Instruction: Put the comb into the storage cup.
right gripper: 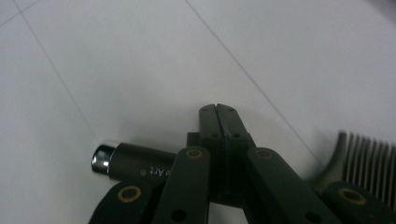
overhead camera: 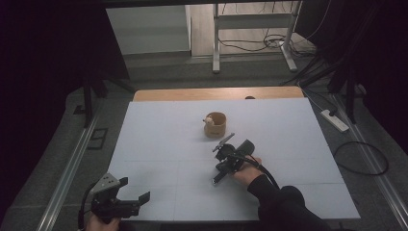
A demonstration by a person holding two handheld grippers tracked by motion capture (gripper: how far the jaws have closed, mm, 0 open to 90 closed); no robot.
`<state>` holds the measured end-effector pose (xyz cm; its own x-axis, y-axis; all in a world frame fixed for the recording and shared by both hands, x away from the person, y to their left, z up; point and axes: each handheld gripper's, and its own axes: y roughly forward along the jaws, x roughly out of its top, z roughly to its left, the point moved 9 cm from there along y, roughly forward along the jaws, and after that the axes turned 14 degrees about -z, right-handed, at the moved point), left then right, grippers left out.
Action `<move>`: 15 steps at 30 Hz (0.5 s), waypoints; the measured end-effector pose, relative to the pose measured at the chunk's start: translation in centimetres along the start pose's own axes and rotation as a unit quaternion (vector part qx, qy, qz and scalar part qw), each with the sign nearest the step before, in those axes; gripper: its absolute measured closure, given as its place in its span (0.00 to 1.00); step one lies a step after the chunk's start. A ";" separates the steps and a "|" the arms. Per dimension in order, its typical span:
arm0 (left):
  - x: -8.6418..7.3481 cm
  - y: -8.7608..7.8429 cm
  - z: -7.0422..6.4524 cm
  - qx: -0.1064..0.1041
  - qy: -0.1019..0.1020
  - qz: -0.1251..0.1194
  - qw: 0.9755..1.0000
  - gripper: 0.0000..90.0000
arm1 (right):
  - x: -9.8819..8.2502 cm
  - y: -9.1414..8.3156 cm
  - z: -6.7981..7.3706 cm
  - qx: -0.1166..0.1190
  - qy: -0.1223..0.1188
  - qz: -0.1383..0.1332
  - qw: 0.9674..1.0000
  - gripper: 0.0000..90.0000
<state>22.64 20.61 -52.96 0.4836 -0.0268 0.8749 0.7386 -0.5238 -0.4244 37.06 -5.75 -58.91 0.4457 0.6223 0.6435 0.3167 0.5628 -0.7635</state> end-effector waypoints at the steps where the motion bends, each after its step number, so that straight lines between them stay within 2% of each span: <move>1: 0.0 0.0 0.0 0.000 0.000 0.000 1.000 0.00 | 0.0 0.0 0.0 0.000 0.000 0.000 1.000 1.00; 15: 0.0 0.0 0.0 0.002 0.000 0.000 1.000 0.00 | -2.0 -1.9 -0.4 -0.002 0.009 0.008 1.000 1.00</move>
<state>22.66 20.62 -52.98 0.4843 -0.0272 0.8745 0.7398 -0.5209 -0.4259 35.88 -8.30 -58.77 0.4666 0.6208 0.6300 0.3135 0.5500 -0.7741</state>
